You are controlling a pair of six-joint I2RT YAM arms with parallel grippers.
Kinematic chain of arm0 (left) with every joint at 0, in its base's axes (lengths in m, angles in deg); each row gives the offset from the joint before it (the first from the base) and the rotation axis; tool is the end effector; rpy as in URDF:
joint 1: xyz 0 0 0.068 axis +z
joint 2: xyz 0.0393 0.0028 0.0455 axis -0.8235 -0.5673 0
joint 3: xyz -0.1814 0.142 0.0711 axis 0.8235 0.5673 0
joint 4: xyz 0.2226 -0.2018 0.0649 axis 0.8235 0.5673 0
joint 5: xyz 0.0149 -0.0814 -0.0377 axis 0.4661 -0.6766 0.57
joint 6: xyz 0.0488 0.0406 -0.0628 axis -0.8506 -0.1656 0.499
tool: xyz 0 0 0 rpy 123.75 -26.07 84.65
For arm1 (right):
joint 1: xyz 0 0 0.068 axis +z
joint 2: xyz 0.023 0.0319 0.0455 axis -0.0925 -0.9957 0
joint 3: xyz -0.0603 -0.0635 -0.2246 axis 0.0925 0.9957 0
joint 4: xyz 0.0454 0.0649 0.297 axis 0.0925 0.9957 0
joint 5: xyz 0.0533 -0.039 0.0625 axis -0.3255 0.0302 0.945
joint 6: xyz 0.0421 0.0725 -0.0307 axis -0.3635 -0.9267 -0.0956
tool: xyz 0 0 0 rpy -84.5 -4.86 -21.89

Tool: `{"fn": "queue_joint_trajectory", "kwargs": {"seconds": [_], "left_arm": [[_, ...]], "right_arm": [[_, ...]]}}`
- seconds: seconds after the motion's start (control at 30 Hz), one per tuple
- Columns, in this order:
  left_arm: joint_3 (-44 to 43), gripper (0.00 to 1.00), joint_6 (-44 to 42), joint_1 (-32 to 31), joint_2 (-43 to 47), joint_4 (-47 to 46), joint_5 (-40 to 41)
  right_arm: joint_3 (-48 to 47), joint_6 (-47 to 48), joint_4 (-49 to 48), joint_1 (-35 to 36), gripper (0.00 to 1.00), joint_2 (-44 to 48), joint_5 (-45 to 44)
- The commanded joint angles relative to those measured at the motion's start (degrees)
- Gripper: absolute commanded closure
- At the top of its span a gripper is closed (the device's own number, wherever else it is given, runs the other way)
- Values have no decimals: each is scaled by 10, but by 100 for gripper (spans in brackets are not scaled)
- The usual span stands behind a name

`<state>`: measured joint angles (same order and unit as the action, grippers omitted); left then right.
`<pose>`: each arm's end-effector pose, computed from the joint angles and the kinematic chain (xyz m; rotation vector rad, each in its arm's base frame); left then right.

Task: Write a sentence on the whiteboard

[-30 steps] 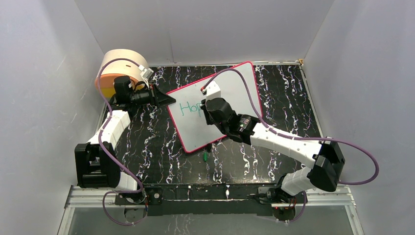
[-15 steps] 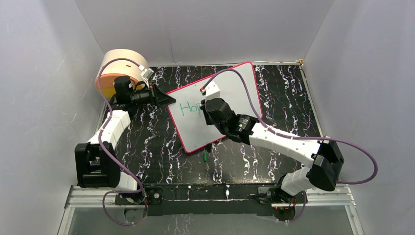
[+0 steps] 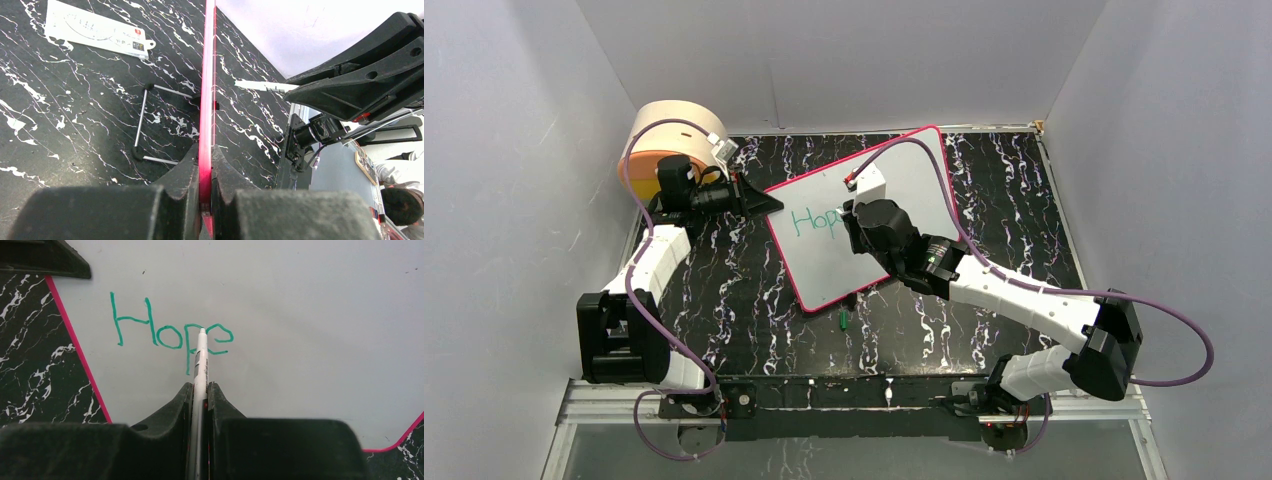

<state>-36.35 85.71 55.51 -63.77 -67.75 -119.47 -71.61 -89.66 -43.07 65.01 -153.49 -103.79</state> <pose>0.3779 -0.0726 0.2380 0.6214 1.7250 -1.2250 0.2378 0.3263 0.2938 -0.4022 1.8374 0.3619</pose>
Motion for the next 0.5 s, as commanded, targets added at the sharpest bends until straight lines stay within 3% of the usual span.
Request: {"fn": "queue_joint_trajectory", "kwargs": {"seconds": [0.0, 0.47], "left_arm": [[9, 100, -58, -18, -14, 42, 38], [8, 100, -58, -19, -14, 43, 36]], "right_arm": [[-9, 3, -6, -4, 100, 1, -17], [-19, -2, 0, -4, 100, -29, -16]]}}
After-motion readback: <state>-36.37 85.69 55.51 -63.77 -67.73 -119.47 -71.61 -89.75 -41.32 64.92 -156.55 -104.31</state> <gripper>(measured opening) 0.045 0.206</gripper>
